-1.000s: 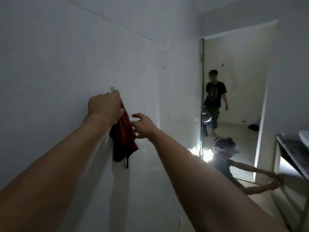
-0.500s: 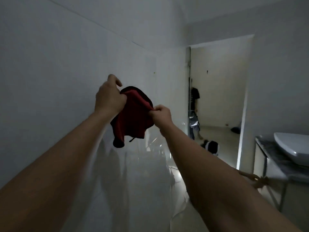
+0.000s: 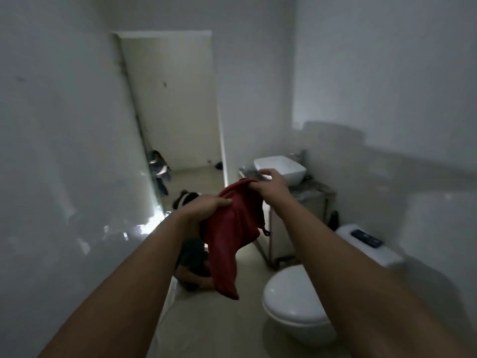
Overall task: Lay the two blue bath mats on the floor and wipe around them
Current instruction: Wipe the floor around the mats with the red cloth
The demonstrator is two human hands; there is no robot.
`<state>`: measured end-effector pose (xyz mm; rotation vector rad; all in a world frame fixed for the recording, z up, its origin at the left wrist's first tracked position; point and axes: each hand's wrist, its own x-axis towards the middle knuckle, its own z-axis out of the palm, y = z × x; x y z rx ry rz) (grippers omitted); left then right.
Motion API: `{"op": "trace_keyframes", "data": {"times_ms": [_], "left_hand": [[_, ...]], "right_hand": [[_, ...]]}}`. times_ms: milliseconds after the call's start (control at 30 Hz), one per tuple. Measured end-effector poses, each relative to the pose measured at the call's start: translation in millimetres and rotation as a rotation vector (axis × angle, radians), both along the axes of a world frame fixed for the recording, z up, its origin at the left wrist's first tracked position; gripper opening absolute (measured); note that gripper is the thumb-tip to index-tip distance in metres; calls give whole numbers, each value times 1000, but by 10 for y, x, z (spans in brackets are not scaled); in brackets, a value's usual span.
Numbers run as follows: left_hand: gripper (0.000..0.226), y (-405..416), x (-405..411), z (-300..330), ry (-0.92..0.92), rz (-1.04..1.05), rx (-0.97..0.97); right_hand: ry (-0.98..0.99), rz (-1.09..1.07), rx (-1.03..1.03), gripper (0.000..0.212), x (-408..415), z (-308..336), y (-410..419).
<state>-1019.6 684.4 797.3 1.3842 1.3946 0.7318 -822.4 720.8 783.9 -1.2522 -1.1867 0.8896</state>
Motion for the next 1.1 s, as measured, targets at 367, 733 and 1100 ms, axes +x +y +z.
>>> {"op": "trace_keyframes", "data": {"times_ms": [367, 733, 1100], "left_hand": [[36, 149, 2578, -861, -289, -303, -287], [34, 273, 3126, -1499, -161, -824, -566], [33, 697, 3012, -1725, -320, -799, -504]], "right_hand": [[512, -334, -502, 78, 1818, -1586, -1476], [927, -835, -160, 14, 1928, -1991, -1914], [756, -1046, -164, 11, 1675, -1823, -2104]]}}
